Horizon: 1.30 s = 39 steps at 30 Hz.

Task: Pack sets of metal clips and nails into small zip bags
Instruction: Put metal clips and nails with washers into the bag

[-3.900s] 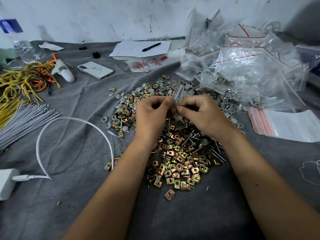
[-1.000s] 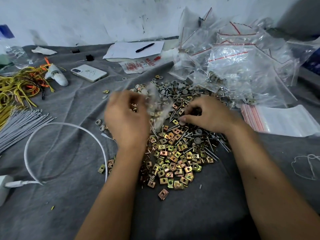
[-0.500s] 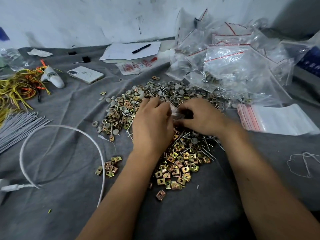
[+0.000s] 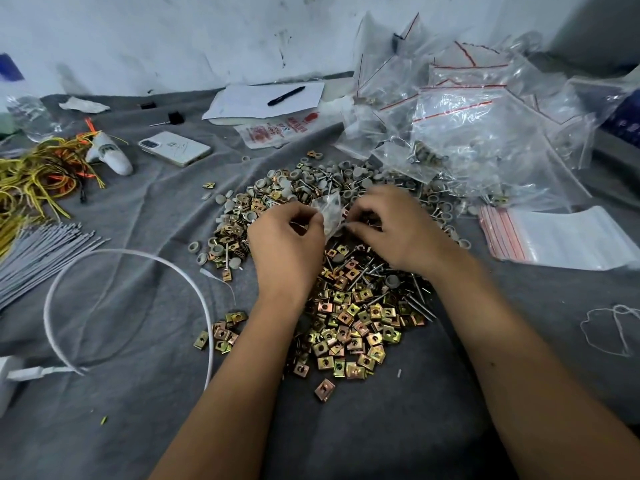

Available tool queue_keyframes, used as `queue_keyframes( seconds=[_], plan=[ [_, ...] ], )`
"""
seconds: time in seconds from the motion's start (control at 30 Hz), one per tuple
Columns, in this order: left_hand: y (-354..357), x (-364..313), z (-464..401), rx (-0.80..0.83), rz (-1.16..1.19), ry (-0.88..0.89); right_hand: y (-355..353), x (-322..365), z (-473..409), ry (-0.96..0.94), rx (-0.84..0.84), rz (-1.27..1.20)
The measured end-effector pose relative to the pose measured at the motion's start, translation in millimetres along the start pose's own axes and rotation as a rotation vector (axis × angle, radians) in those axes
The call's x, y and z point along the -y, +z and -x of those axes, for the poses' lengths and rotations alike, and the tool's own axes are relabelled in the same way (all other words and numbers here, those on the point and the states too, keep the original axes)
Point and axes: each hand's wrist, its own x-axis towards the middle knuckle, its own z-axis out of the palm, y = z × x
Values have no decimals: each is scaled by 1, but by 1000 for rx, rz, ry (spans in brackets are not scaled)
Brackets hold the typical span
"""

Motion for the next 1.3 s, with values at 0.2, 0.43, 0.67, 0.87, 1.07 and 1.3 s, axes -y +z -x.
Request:
queue_keyframes(
  seconds=[0.2, 0.43, 0.67, 0.87, 1.07, 1.3],
  plan=[
    [-1, -1, -1, -4, 31, 31, -3, 20, 4, -205, -163, -298],
    [-5, -2, -5, -136, 145, 0, 5, 18, 3, -97, -122, -246],
    [-8, -6, -3, -237, 105, 31, 2, 21, 4, -64, -322, -400],
    [-19, -1, -10, -324, 215, -120, -3, 16, 5, -103, -291, -290],
    [-24, 1, -12, -399, 254, -178, 2, 12, 3, -55, 253, -11],
    [-15, 2, -11, -253, 201, -153, 3, 10, 2, -44, 96, 2]
  ],
)
